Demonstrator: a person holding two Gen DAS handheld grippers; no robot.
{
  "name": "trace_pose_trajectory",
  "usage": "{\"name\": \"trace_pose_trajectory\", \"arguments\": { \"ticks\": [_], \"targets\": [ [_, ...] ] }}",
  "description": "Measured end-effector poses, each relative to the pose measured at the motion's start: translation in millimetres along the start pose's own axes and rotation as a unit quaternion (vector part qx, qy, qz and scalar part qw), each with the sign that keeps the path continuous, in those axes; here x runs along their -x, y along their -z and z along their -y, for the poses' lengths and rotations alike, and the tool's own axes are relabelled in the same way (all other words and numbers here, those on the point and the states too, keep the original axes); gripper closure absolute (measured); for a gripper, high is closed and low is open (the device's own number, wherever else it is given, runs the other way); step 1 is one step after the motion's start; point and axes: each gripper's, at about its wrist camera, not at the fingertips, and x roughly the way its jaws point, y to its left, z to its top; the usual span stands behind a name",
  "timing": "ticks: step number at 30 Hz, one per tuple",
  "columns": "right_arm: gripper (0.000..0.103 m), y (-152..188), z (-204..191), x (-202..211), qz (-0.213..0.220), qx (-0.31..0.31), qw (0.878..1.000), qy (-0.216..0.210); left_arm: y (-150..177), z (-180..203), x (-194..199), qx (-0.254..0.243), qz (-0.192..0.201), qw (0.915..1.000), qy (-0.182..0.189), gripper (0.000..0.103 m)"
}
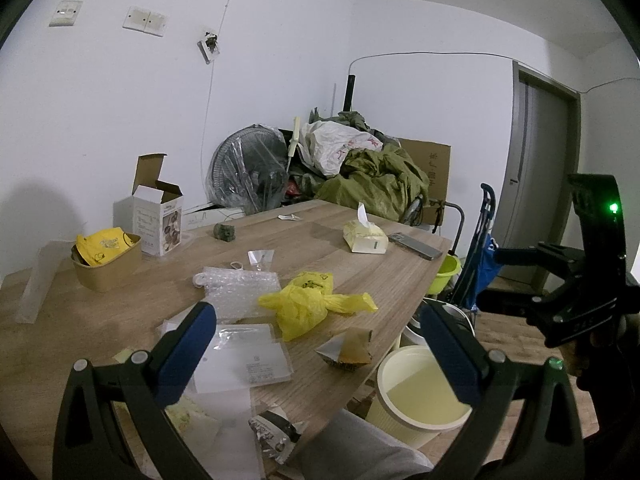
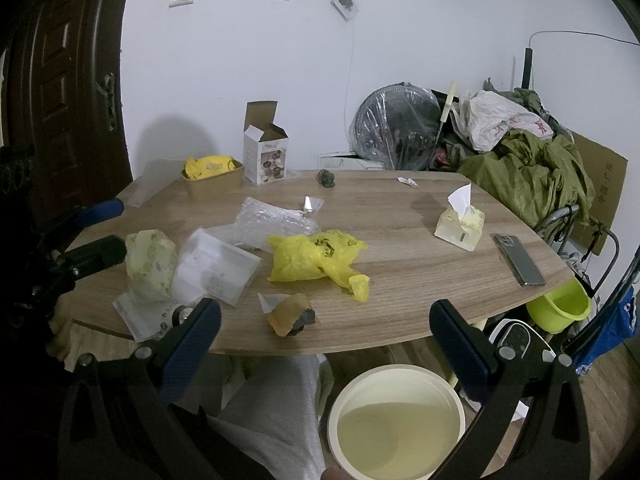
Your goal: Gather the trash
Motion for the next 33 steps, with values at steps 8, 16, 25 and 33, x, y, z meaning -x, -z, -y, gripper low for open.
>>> {"name": "trace_pose_trajectory", "arguments": {
  "ticks": [8, 16, 25, 33],
  "targets": [
    [0.000, 0, 0, -2, -0.001, -0.001, 1.000, -0.003, 1, 0, -1, 0.000, -0.002, 1.0000, 0.001, 0.001],
    [0.000, -1, -2, -5, -0.003, 0.001, 1.000, -0.006, 5, 1, -5, 0.001, -0.013, 0.9999, 0.003, 0.001],
    [0.000, -4, -6, -32, -0.025, 0.001, 1.000, -0.010, 15, -18, -7, 0.007, -0.047, 0.9984, -0.031, 0.001],
    [0.000, 3, -19, -86, -0.068, 0.010, 0.997, -0.025, 37, -49, -8, 0.030, -0.095, 0.9931, -0.062, 0.001]
  ]
}}
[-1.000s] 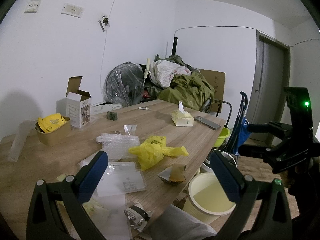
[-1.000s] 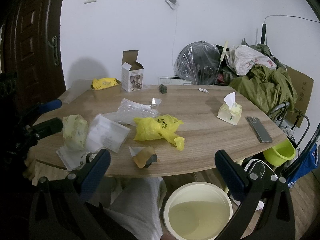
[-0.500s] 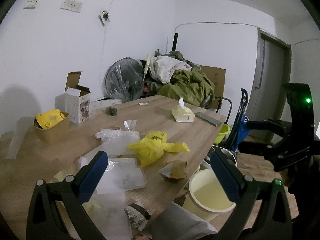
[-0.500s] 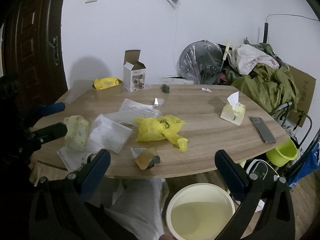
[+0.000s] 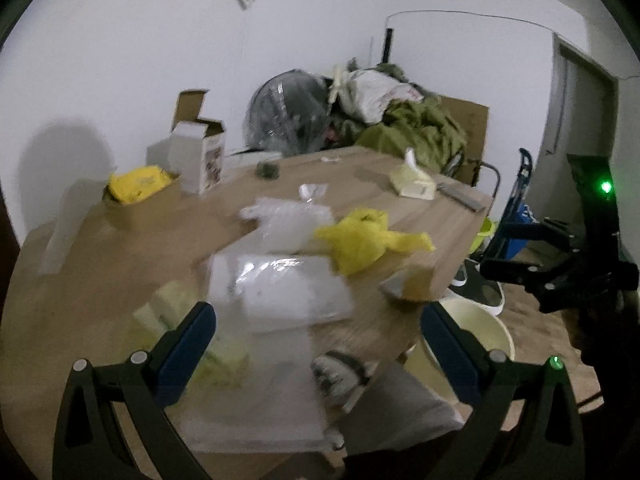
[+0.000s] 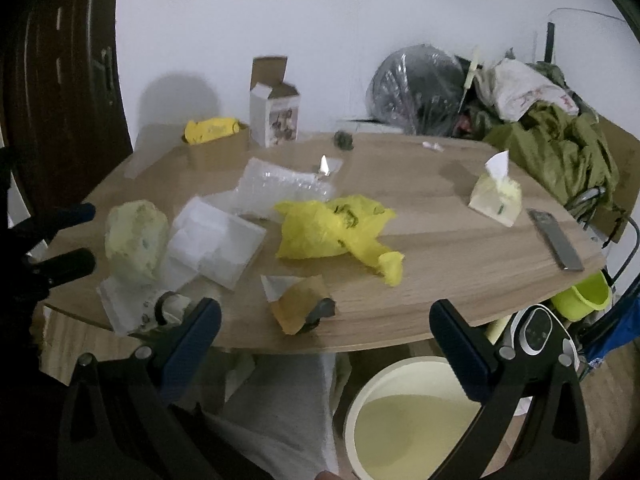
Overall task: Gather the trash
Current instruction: 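Grasp the brown paper wrapper with the right gripper while the left grasps the printed packet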
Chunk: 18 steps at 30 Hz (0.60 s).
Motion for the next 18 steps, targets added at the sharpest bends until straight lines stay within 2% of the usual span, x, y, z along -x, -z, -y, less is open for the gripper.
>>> {"name": "trace_pose_trajectory", "arguments": {
  "ticks": [8, 15, 18],
  "targets": [
    [0.000, 7, -1, -62, -0.042, -0.015, 0.999, 0.005, 6, -47, -15, 0.061, -0.024, 0.9953, -0.072, 0.001],
    [0.000, 8, -10, -96, -0.058, -0.001, 0.998, 0.003, 10, -72, -36, 0.091, -0.056, 0.9896, -0.096, 0.001],
    [0.008, 8, -14, -109, -0.066, 0.006, 0.998, 0.005, 12, -79, -44, 0.105, -0.071, 0.9859, -0.109, 0.001]
  ]
}}
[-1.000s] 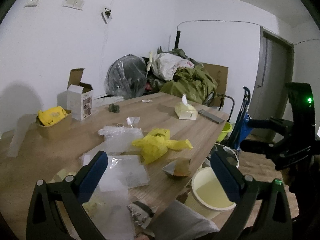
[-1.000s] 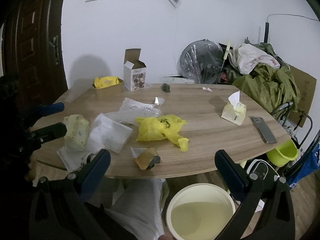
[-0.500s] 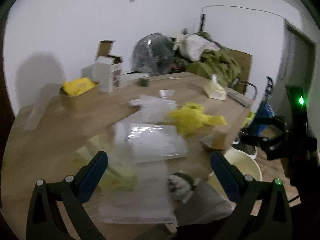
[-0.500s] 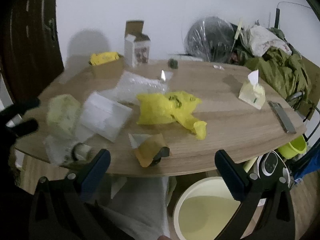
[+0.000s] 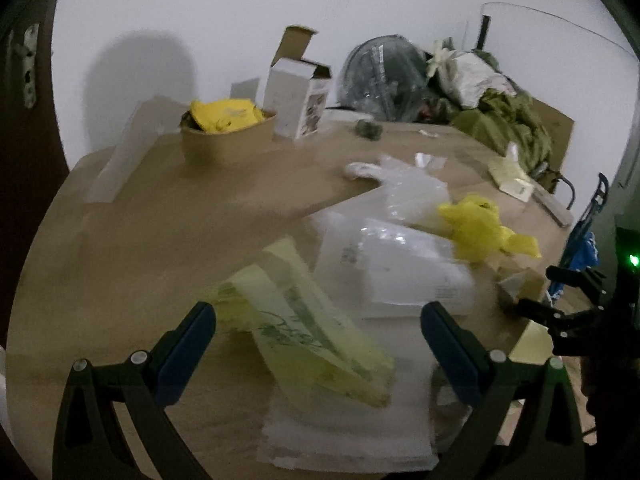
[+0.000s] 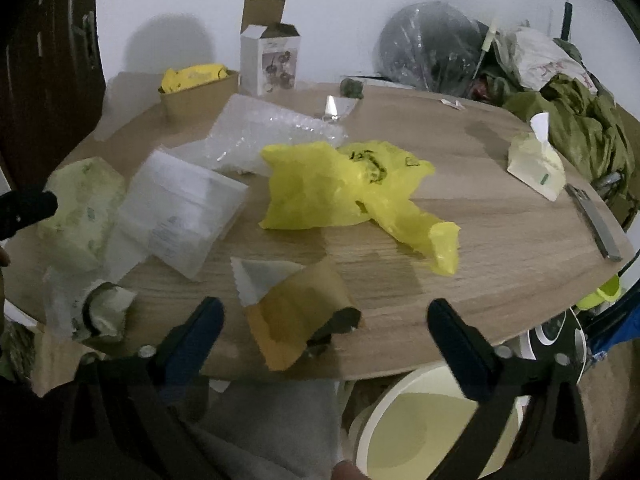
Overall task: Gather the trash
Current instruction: 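Grasp the brown paper wrapper with the right gripper while the left grasps the printed packet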
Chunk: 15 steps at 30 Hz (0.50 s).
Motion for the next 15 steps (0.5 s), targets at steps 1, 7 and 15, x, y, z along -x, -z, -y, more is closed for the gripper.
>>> {"name": "trace_pose_trajectory", "arguments": {
  "ticks": [1, 7, 15],
  "targets": [
    [0.009, -1, 0, -3, -0.003, 0.000, 1.000, -0.001, 0, -1, -2, 0.005, -0.003, 1.0000, -0.003, 0.001],
    [0.016, -2, 0, -10, -0.005, 0.009, 1.000, -0.010, 1, -7, -13, 0.019, -0.021, 0.9995, -0.010, 0.001],
    [0.032, -3, -2, -13, -0.004, 0.015, 1.000, -0.020, 1, -7, -18, 0.021, -0.032, 0.9993, 0.001, 0.015]
  ]
}}
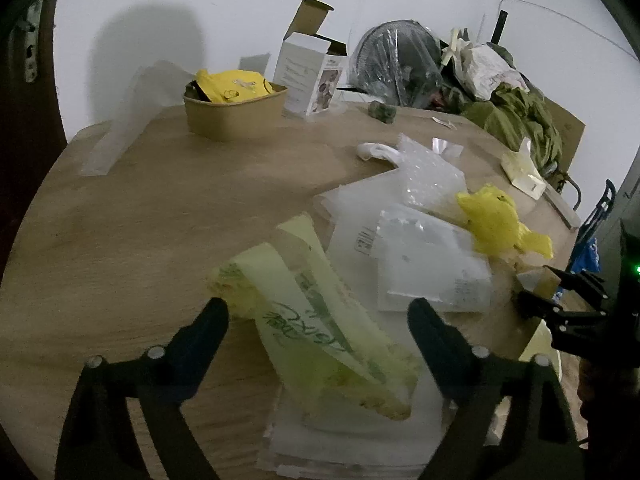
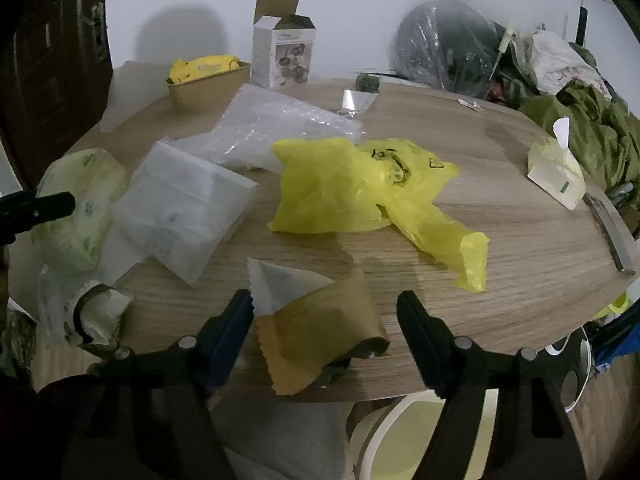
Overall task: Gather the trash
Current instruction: 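Grasp the brown paper wrapper with the right gripper while the left grasps the printed packet, then carry the brown wrapper over the cream bucket and release it with the right gripper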
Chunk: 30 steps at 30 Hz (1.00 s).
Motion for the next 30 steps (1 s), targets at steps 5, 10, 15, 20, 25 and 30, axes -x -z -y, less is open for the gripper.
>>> {"name": "trace_pose_trajectory", "arguments": {
  "ticks": [5, 10, 15, 20, 25, 30],
  "targets": [
    [0.045, 2, 0, 1, 0.003, 0.002, 1.000, -0.006, 0, 2, -3, -0.006, -0.008, 0.9999, 0.007, 0.033],
    [0.050, 3, 0, 5, 0.011, 0.006, 1.000, -0.011, -1, 10, -2, -0.025, -0.008, 0.9997, 0.005, 0.068],
    [0.052, 3, 2, 10, 0.019, 0.005, 1.000, -0.017, -1, 13, 3, -0.032, -0.001, 0.9995, 0.002, 0.086],
    [0.052, 2, 4, 29, 0.042, 0.000, 0.999, -0.022, -6, 18, 17, -0.040, 0.022, 0.9990, -0.004, 0.093],
    [0.052, 3, 11, 51, 0.063, -0.009, 0.998, -0.019, -13, 26, 38, -0.050, 0.059, 0.9970, -0.009, 0.094],
    [0.052, 13, 28, 74, 0.081, -0.029, 0.996, -0.003, -20, 45, 53, -0.085, 0.083, 0.9929, -0.009, 0.094]
  ]
}}
